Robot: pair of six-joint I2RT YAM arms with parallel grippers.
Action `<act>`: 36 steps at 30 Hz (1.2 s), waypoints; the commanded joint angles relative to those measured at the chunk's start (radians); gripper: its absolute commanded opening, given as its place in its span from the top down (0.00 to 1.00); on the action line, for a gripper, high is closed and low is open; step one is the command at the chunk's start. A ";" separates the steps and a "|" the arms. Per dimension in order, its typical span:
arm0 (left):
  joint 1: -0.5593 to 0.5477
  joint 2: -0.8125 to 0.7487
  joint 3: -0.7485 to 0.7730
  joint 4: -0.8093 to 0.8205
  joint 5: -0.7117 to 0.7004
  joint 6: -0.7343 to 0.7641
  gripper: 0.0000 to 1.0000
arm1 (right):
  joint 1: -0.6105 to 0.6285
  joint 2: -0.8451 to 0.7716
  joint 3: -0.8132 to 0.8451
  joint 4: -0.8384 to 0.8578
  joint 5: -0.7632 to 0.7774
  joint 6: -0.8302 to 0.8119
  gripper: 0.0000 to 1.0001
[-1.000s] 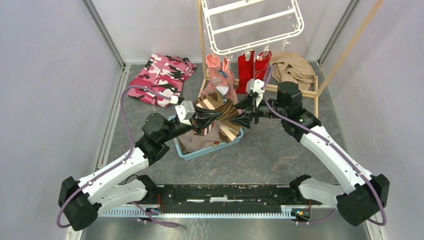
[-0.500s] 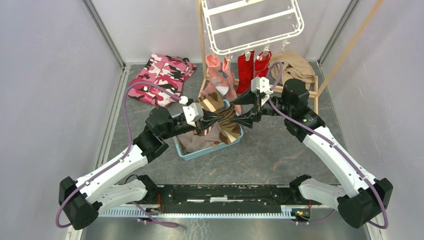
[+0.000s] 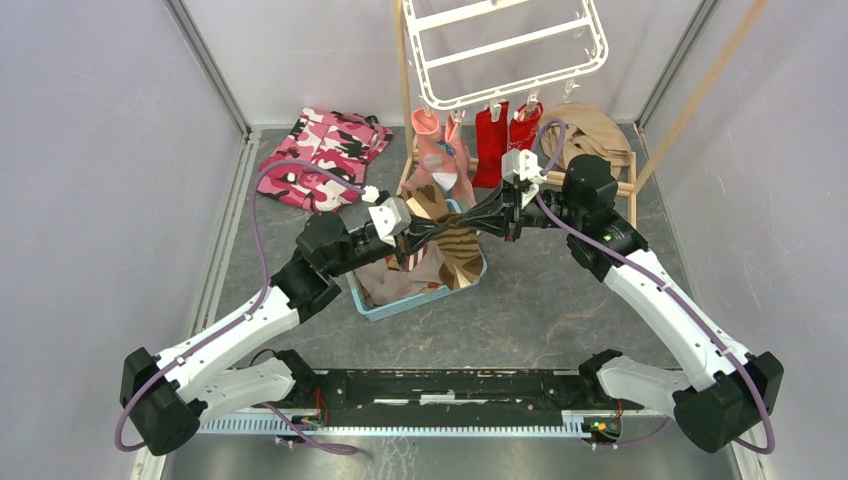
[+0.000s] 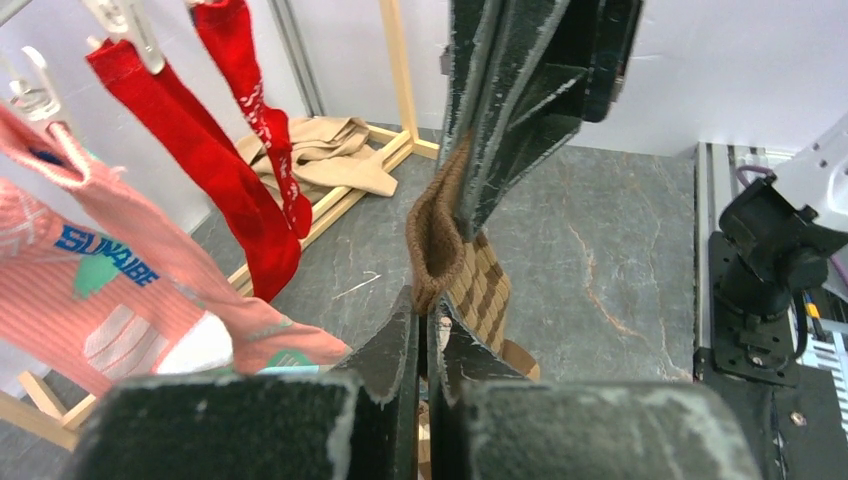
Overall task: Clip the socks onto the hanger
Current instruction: Pick up the sock from the bin.
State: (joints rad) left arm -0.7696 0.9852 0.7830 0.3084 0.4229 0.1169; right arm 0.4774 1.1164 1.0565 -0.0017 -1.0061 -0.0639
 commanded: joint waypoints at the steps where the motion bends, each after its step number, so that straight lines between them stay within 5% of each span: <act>1: 0.018 0.022 0.034 0.083 -0.074 -0.098 0.98 | 0.003 -0.009 0.042 0.024 0.049 0.025 1.00; 8: 0.027 0.062 0.013 0.204 -0.107 -0.280 0.98 | 0.003 -0.018 0.036 -0.037 0.206 0.010 0.99; 14: 0.027 0.085 0.013 0.206 -0.109 -0.280 0.98 | -0.002 -0.051 0.015 -0.026 0.235 0.000 0.47; 17: 0.027 0.071 -0.006 0.202 -0.070 -0.204 0.98 | -0.060 -0.098 0.013 -0.005 0.248 -0.004 0.35; 28: 0.030 0.034 -0.005 0.091 0.073 -0.007 0.98 | -0.266 -0.185 0.088 -0.096 0.588 -0.162 0.22; 36: 0.040 0.063 0.062 0.017 0.140 0.033 0.98 | -0.470 -0.084 0.090 0.080 0.476 -0.090 0.19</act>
State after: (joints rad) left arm -0.7406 1.0451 0.7689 0.3664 0.5079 0.0738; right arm 0.0944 0.9726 1.1271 -0.0540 -0.4812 -0.2035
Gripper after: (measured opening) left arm 0.043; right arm 0.811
